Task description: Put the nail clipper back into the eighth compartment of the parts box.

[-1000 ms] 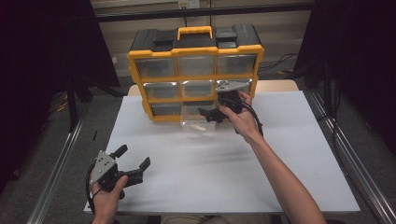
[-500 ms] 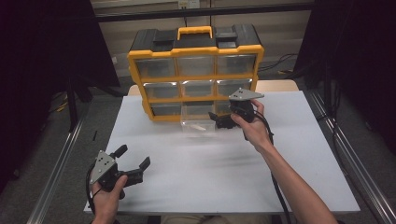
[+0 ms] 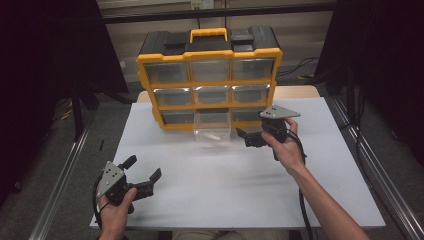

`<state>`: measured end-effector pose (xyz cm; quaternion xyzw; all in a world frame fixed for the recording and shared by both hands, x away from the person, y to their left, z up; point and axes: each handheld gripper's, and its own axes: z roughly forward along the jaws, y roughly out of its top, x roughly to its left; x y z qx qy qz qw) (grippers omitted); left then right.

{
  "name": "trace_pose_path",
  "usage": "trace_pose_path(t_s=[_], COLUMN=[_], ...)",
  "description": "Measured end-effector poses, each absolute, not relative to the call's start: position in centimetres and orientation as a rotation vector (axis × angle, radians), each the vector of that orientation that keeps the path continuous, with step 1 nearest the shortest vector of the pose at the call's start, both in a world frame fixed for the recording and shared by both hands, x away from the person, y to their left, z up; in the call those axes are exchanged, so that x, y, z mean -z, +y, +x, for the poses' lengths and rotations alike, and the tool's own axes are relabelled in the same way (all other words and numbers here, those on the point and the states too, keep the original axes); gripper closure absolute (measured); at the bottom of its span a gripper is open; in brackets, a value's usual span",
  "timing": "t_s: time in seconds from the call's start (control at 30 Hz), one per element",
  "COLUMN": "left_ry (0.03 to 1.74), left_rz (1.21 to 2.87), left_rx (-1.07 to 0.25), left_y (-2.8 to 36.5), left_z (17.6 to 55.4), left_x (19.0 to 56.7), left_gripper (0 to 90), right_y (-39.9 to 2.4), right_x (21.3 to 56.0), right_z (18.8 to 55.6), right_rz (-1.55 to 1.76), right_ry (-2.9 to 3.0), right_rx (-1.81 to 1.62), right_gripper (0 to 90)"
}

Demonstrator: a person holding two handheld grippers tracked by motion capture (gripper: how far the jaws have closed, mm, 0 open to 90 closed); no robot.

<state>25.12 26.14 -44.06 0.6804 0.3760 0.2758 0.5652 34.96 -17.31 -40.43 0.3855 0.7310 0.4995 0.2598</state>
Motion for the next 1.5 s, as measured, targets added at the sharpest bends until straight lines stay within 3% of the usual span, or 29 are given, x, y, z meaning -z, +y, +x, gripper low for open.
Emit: trace_pose_path(t_s=[1.5], left_ry=[0.89], left_rz=[1.609], left_rx=[-0.655], left_y=[26.0], left_z=[25.4], left_x=[44.2], left_gripper=[3.1], right_y=[-28.6], right_x=[42.7], right_z=[22.7], right_rz=[1.212], right_ry=[1.811], right_rx=[-1.252], right_gripper=[1.7])
